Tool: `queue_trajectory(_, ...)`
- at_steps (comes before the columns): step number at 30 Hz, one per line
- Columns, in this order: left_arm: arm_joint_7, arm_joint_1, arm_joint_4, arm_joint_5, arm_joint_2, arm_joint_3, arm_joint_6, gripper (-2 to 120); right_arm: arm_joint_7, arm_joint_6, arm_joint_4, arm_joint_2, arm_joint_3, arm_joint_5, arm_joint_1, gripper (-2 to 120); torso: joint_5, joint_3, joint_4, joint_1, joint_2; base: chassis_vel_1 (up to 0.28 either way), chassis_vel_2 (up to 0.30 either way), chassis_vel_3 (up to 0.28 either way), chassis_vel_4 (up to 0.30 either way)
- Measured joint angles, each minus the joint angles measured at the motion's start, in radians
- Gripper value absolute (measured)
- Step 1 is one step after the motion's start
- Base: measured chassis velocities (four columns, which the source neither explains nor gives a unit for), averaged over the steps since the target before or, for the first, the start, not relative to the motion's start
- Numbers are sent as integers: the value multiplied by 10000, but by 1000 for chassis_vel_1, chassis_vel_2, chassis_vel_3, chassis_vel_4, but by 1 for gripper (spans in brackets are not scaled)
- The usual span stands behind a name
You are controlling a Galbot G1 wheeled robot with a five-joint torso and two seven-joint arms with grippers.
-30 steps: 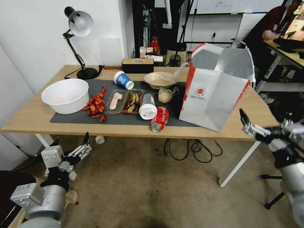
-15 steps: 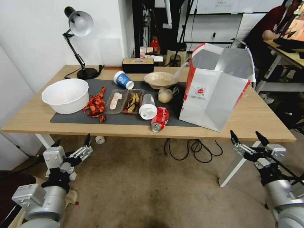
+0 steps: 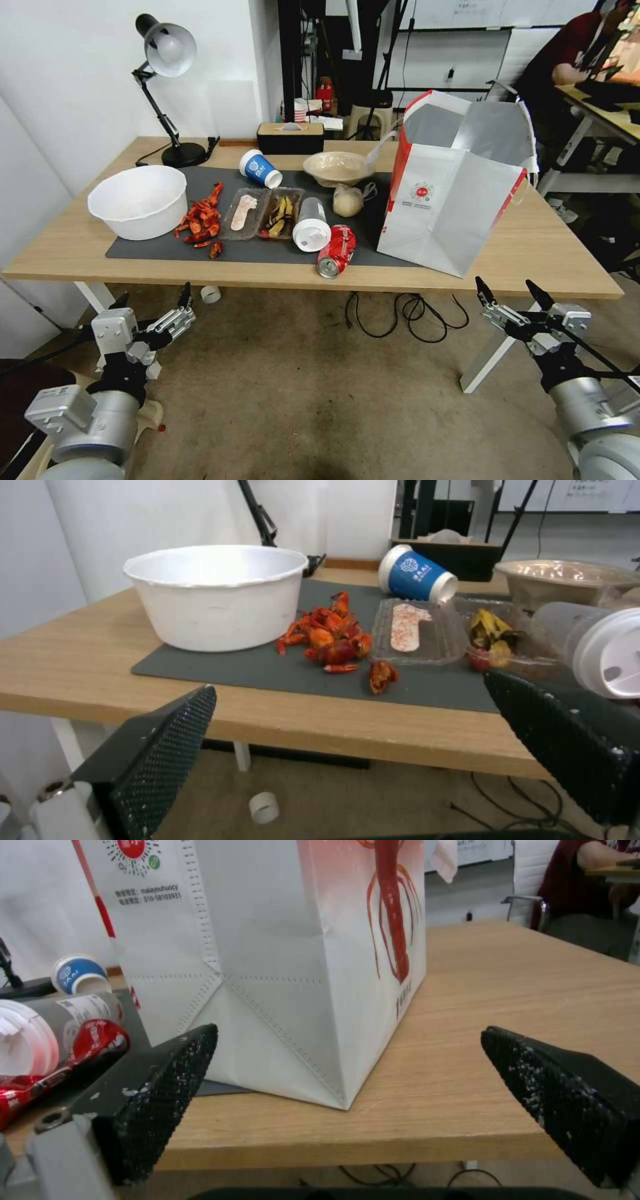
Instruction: Pick up the food delivery bag from the floor and place it on the table.
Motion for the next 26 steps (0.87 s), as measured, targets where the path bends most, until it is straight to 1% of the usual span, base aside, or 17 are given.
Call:
queue_trajectory(12,440,-148,0,-140,54,3,119,100,-4,0,6,-5,11,0,6,100,0,0,0,-1,0,0,0,0,0)
queue_trajectory(26,458,-164,0,-168,64,18,144,100,-11,0,7,-10,12,-1,9,100,0,0,0,0,0,0,0,0,0)
